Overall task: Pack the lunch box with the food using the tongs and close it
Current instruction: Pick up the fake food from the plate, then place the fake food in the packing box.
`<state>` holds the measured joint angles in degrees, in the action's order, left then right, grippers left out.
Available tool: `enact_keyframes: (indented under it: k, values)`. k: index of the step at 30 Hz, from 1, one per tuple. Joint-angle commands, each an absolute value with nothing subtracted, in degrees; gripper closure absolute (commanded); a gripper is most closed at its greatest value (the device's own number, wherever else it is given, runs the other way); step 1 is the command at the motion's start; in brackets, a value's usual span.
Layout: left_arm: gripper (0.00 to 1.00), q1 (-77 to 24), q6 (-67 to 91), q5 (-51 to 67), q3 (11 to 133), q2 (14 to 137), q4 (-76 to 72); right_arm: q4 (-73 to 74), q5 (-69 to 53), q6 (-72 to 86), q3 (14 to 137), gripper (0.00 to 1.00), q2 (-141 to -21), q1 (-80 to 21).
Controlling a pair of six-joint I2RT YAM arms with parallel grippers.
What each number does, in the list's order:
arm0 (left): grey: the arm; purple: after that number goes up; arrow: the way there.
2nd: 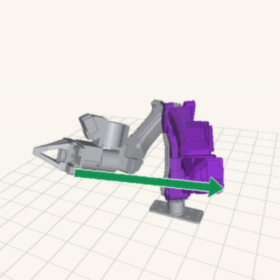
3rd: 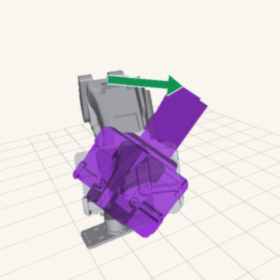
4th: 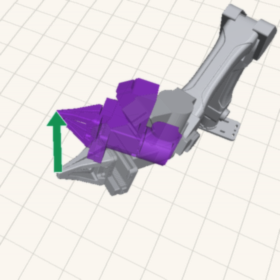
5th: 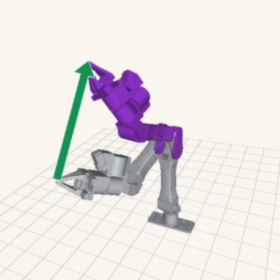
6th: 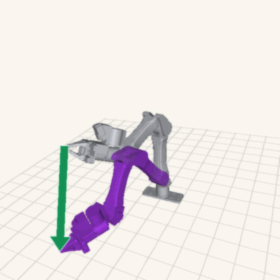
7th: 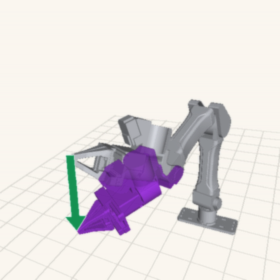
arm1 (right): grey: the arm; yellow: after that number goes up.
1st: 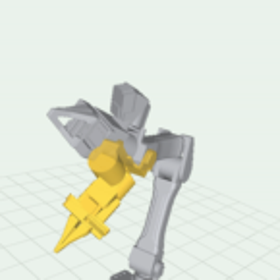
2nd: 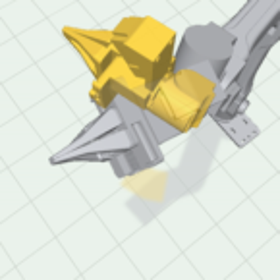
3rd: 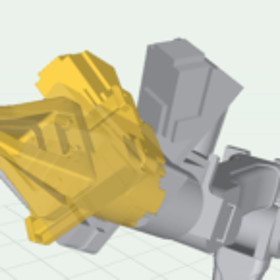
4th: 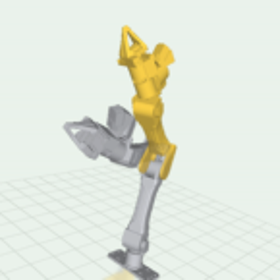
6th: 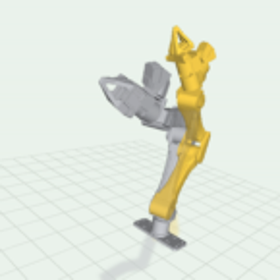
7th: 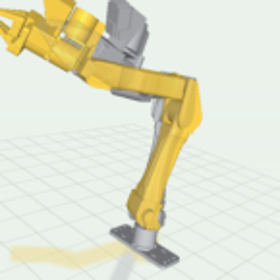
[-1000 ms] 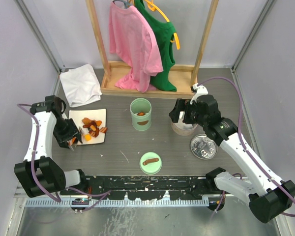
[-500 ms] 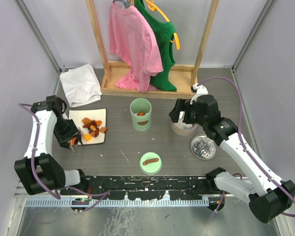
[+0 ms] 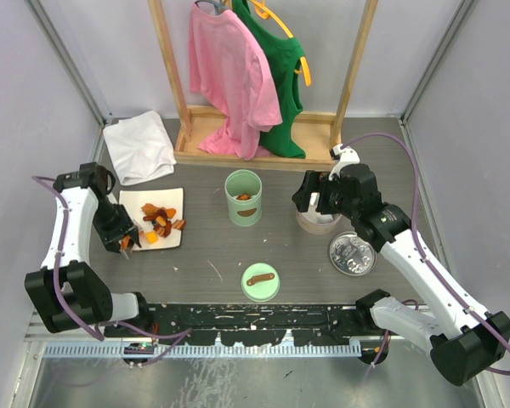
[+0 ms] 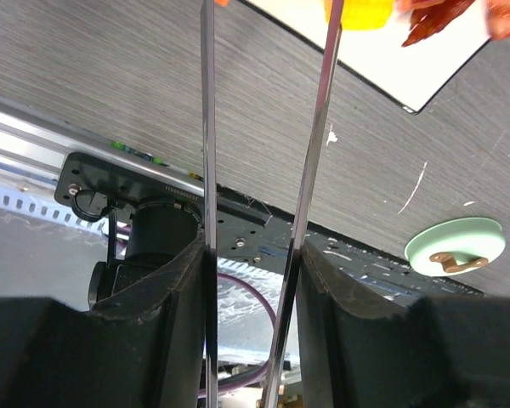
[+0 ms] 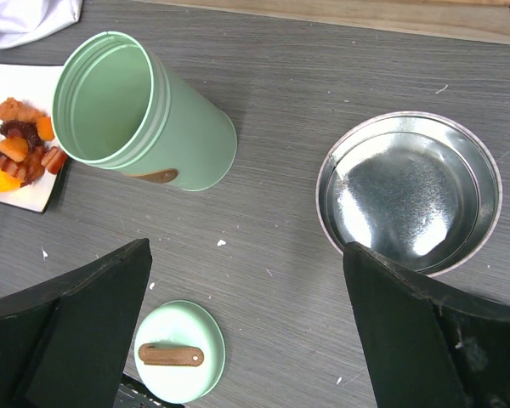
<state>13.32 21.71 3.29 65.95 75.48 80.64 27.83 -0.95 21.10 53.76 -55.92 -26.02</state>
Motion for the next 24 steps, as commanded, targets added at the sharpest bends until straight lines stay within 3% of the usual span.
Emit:
enact_keyframes:
  k: [1, 24]
  values:
    - [0.76, 13.26, 23.17, 3.49, 70.87, 73.22, 80.73, 24.97, -0.18, 20.64, 55.20, 0.00, -55.06, -25.70]
    - [0.81, 13.36, 29.30, 2.35, 76.41, 66.63, 78.04, 25.91, 0.36, 20.56, 55.77, 0.00, -54.62, -25.53]
